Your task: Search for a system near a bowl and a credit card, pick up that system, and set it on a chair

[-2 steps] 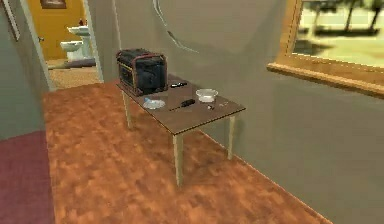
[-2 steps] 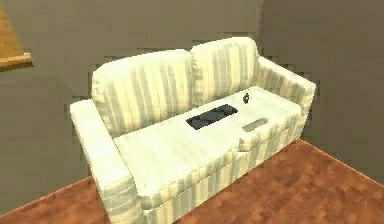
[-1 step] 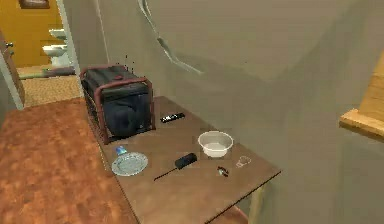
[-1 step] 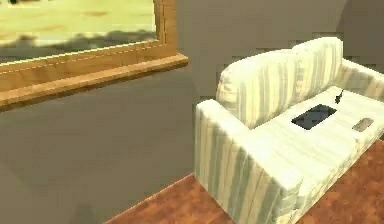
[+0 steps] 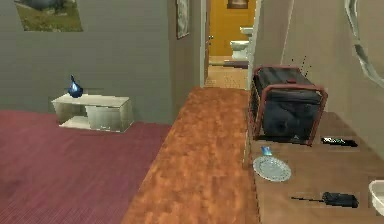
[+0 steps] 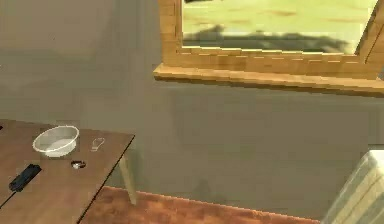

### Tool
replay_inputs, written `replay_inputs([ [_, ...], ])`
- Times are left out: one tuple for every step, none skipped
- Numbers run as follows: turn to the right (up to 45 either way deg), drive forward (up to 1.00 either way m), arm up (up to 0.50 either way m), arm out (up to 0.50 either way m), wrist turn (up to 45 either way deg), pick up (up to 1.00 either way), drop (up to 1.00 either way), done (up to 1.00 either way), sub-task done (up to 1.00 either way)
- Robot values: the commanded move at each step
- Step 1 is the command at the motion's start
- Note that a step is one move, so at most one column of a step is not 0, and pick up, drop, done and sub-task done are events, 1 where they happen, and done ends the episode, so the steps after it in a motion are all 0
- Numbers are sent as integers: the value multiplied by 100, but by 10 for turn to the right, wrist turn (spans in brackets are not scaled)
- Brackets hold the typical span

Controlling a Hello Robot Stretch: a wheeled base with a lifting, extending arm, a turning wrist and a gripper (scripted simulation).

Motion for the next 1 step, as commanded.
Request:
replay_inputs([
  [-360,0,0,0,0,0,0,0,0],
])
